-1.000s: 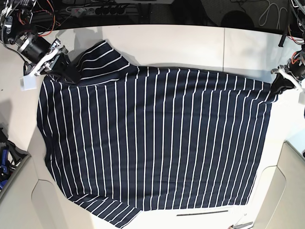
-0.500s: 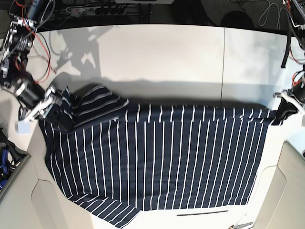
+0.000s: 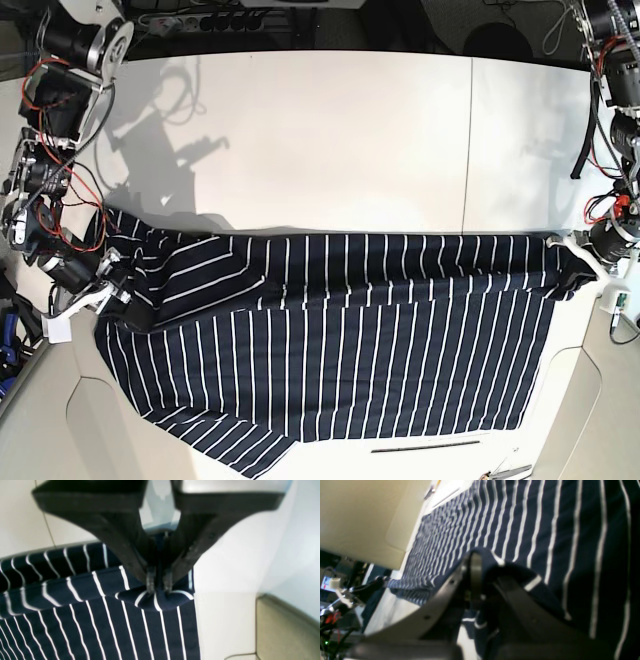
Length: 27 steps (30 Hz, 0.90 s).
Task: Fold the T-shirt properly
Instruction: 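Lift the shoulder edge with both grippers and pull it back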
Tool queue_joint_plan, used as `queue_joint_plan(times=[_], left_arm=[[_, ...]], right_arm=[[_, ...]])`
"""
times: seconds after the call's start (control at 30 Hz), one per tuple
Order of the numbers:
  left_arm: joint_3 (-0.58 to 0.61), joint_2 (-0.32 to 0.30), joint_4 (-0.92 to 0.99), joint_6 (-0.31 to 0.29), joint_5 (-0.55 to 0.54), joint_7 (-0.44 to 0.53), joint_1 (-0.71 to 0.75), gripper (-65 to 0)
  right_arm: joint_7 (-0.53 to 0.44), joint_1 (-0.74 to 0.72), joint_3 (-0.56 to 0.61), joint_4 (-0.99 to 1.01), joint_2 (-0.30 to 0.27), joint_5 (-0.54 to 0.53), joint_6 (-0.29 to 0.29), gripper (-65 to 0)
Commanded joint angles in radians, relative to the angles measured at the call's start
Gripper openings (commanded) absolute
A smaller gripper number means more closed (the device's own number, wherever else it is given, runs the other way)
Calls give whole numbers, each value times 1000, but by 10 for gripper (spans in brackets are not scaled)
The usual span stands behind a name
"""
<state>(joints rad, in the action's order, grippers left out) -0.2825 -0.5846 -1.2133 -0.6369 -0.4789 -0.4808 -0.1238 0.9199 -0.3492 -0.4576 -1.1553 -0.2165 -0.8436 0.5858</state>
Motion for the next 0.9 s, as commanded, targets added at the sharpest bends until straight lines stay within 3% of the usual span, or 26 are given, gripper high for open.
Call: queue_joint_plan(times=[0.0,0.2,0.3,0.33,0.43,0.5,0.6,0.87], left_arm=[[-2,-25,11,1,-9,30,-35,-650],[4,-10,142,1,-10,53,-99,-650],[4,9,150,2,-10,61,-100,-566],[4,15,150,1,-10,60,-100,-527],[4,24,150,2,-23,58,-100,-428],[3,24,150,16,-38,51,-101,-390],[-18,21,148,50,-71,13,-101,-385],[-225,22,145,23,-216,-151,-93,-385]], right_arm=[[-43,-39,4,6,-14,-1,6,-650],[-161,-57,57,106,-13,95,6,-650],[-215,-57,74,134,-13,108,6,-650],[-216,-57,76,135,-13,109,6,-587],[-209,-57,76,135,-14,115,5,-284],[-177,-58,75,132,-17,115,5,-194],[-99,-57,50,107,-19,114,5,-197],[53,-52,-150,-8,-25,47,5,-197]])
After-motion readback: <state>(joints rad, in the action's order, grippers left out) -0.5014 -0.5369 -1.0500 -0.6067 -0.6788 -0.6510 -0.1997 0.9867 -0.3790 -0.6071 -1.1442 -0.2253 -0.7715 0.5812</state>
